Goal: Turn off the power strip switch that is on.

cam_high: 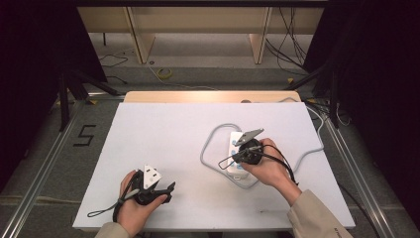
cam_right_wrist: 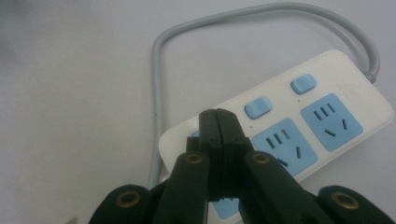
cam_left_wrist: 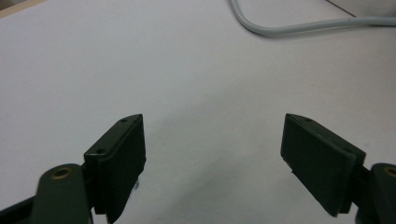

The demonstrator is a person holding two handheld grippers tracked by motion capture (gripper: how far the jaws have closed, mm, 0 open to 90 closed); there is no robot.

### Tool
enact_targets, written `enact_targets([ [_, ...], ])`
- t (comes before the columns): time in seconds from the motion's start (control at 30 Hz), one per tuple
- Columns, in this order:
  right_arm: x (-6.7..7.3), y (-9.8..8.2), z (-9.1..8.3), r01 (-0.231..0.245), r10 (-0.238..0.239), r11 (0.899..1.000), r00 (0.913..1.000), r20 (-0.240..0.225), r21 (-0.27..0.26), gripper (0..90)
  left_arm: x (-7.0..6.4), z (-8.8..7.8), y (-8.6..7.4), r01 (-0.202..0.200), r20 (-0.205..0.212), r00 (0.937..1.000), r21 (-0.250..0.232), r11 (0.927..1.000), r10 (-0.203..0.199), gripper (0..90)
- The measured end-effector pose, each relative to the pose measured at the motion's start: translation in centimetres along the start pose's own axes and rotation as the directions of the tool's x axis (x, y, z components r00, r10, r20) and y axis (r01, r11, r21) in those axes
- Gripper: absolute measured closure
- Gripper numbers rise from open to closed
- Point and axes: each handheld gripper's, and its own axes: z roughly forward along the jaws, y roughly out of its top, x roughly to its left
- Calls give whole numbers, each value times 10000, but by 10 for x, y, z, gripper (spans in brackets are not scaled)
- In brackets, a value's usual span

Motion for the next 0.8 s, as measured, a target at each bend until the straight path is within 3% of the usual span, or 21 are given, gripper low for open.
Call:
enact_targets([
  [0.8, 0, 7, 17, 41, -38, 9992, 10000, -85, 388, 900, 0, 0, 1, -34, 17, 10000, 2, 10000, 34, 219],
])
